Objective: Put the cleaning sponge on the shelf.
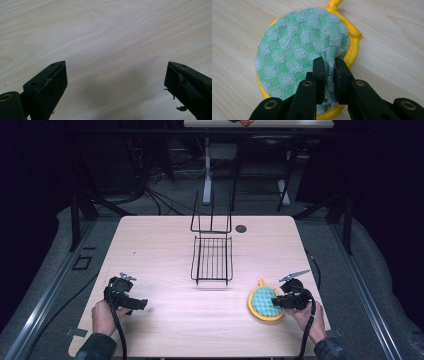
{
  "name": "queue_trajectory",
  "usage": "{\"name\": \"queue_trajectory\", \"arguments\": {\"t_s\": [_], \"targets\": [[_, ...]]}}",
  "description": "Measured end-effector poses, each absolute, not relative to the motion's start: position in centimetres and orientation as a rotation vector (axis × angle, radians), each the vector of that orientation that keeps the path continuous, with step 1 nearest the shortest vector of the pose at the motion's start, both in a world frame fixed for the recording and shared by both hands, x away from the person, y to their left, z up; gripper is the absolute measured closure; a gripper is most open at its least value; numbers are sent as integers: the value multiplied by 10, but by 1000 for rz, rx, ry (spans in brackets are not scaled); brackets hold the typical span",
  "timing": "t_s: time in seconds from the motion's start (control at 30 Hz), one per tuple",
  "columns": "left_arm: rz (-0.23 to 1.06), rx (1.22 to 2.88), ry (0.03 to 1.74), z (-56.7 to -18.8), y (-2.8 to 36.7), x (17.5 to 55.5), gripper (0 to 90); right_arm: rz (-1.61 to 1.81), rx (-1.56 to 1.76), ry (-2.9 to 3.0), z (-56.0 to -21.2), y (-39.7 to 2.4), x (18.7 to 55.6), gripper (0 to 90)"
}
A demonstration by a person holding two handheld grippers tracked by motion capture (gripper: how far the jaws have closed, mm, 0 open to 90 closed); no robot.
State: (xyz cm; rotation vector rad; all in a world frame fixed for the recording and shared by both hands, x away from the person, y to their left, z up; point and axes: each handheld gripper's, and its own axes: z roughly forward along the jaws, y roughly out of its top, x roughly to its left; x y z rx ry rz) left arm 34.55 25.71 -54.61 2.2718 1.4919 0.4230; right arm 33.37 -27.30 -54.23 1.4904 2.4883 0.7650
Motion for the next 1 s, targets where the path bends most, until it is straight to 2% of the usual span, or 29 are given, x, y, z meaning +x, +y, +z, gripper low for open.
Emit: {"name": "queue_trajectory", "arguments": {"t_s": [0.23, 0.87, 1.0], "targets": [[441, 2250, 1478, -544, 259, 345, 2, 808, 1455, 2479, -534, -274, 331, 844], [422, 2254, 1465, -544, 260, 348, 0, 889, 1422, 2444, -502, -279, 327, 848], [452, 2240, 1462, -540, 262, 348, 0, 892, 1388, 2438, -494, -276, 326, 847]]}}
